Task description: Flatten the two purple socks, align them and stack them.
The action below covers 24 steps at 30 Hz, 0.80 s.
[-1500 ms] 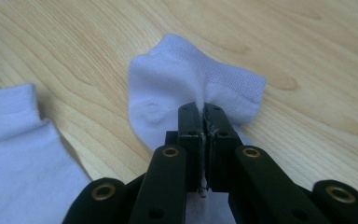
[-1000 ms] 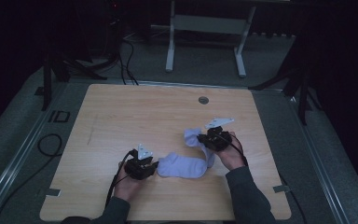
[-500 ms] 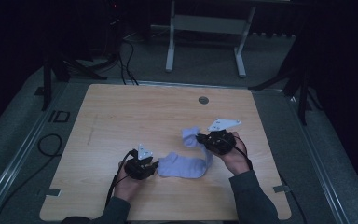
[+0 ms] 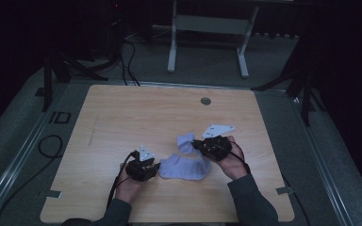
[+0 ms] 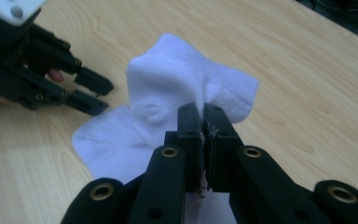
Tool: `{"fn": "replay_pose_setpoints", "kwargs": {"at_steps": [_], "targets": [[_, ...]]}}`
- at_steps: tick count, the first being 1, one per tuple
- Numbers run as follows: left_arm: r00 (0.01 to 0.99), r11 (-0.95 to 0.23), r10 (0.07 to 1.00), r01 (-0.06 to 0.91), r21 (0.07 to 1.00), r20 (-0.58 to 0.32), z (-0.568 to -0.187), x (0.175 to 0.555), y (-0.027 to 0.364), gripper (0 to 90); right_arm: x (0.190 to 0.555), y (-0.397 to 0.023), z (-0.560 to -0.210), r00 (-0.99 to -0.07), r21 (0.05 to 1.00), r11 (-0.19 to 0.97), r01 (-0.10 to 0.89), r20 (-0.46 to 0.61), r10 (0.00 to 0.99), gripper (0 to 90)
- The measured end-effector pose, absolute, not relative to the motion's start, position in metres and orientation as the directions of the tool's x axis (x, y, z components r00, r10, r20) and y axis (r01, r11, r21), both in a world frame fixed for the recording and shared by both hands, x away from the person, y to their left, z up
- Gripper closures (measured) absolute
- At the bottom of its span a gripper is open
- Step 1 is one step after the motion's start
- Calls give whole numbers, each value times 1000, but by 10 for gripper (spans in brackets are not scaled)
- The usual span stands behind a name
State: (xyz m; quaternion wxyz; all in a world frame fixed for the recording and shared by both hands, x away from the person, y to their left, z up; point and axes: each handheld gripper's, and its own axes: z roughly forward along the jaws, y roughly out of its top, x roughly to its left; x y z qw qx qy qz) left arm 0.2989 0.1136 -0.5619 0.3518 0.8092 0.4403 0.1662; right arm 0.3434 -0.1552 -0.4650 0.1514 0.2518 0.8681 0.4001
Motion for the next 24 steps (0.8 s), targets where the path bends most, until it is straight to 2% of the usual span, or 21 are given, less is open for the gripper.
{"fn": "replay_pose_setpoints", "kwargs": {"at_steps": [20, 24], "targets": [[554, -360, 832, 598, 716, -44, -562, 299, 114, 655, 339, -129, -498, -857, 747, 580, 325, -28, 515, 862], [537, -337, 841, 618, 711, -68, -561, 299, 117, 680, 338, -127, -504, -861, 744, 583, 327, -21, 509, 863]]}}
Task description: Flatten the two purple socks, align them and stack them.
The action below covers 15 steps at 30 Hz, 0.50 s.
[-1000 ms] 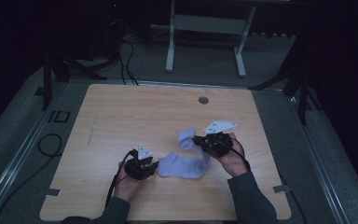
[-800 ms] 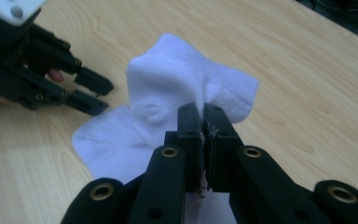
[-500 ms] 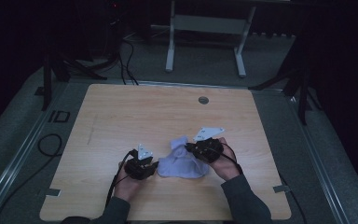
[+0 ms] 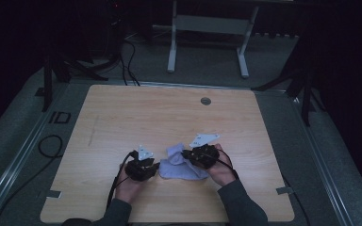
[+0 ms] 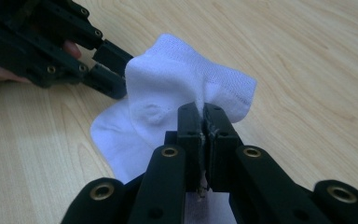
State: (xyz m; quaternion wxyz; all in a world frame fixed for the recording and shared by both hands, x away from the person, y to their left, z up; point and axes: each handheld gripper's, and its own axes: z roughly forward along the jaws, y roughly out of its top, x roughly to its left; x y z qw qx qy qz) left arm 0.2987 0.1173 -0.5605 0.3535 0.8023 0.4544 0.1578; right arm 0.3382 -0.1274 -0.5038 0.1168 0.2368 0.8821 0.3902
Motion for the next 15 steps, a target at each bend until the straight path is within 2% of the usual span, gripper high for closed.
{"fn": "replay_pose_setpoints", "kwargs": {"at_steps": [4, 9, 15], "targets": [[543, -324, 836, 607, 726, -80, -555, 295, 118, 682, 337, -126, -507, -862, 744, 581, 329, -15, 507, 863], [591, -283, 792, 577, 766, -152, -542, 287, 114, 677, 336, -125, -511, -863, 741, 586, 329, -16, 504, 863], [628, -264, 752, 565, 782, -199, -536, 286, 107, 647, 335, -122, -514, -866, 737, 591, 327, -16, 499, 863]]}}
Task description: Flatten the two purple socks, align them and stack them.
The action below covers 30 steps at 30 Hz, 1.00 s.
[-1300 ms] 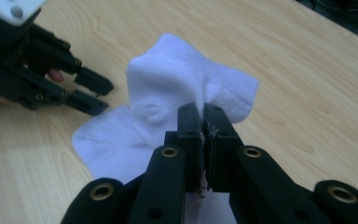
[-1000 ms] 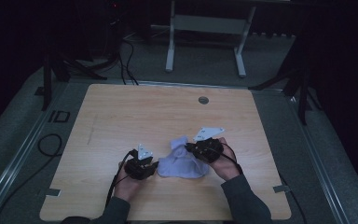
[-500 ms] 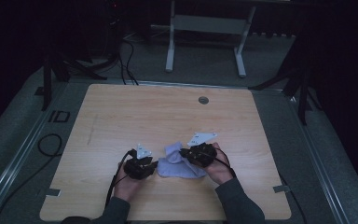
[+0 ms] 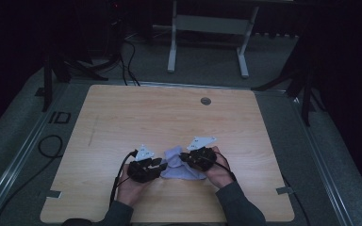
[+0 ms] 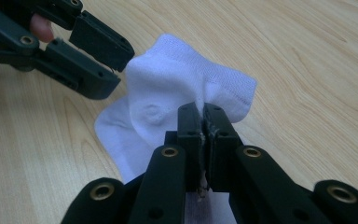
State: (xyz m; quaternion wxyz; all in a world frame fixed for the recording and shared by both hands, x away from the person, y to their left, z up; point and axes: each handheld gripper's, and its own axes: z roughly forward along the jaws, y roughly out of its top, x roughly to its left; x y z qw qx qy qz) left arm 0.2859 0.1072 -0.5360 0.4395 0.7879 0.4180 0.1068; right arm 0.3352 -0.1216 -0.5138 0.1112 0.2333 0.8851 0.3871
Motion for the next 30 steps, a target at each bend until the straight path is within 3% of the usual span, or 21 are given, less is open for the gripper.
{"fn": "replay_pose_setpoints", "kwargs": {"at_steps": [5, 10, 15, 16, 21, 25, 30], "targets": [[639, -276, 742, 566, 777, -203, -538, 287, 100, 652, 335, -121, -515, -868, 733, 596, 328, -15, 496, 863], [655, -315, 737, 552, 772, -168, -539, 286, 93, 878, 334, -119, -517, -873, 731, 601, 325, -13, 488, 862], [657, -317, 736, 549, 773, -165, -538, 285, 92, 889, 334, -120, -517, -874, 729, 602, 326, -10, 486, 847], [656, -315, 737, 548, 775, -163, -537, 285, 93, 890, 333, -121, -516, -873, 733, 596, 329, -6, 488, 782], [655, -319, 739, 547, 774, -159, -537, 285, 94, 891, 327, -127, -509, -865, 757, 567, 326, -3, 502, 685], [650, -312, 742, 550, 775, -162, -537, 284, 94, 892, 313, -153, -500, -824, 794, 504, 340, -6, 566, 728], [649, -315, 743, 551, 773, -161, -537, 285, 97, 892, 303, -178, -503, -777, 749, 548, 373, -71, 626, 819]]}}
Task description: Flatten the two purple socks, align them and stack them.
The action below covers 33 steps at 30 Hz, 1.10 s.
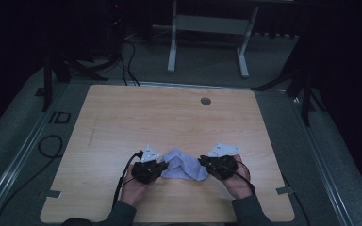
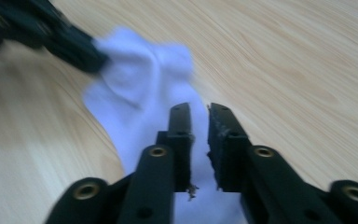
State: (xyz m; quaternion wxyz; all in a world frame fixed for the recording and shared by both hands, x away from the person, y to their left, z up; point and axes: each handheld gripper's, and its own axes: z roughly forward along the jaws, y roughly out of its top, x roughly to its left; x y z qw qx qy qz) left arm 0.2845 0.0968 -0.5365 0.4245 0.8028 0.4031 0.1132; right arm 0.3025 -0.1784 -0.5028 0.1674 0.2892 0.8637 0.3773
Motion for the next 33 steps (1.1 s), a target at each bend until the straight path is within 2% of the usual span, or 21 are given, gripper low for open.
{"fn": "replay_pose_setpoints", "kwargs": {"at_steps": [3, 6, 8, 11, 13, 33], "targets": [[646, -310, 746, 553, 774, -162, -536, 285, 98, 891, 301, -186, -509, -768, 727, 561, 397, -72, 637, 816], [644, -308, 748, 555, 773, -164, -536, 285, 99, 891, 305, -194, -527, -746, 690, 548, 473, -17, 665, 766], [644, -307, 747, 555, 773, -166, -536, 284, 99, 890, 309, -196, -533, -739, 677, 536, 505, 18, 674, 767], [643, -301, 746, 558, 773, -174, -535, 285, 101, 890, 313, -196, -539, -727, 653, 535, 537, 36, 686, 850], [645, -304, 743, 560, 771, -176, -535, 284, 103, 889, 314, -196, -542, -719, 642, 533, 551, 40, 694, 875], [631, -355, 749, 642, 680, -205, -549, 285, 115, 886, 317, -205, -539, -674, 674, 458, 580, 81, 734, 884]]}}
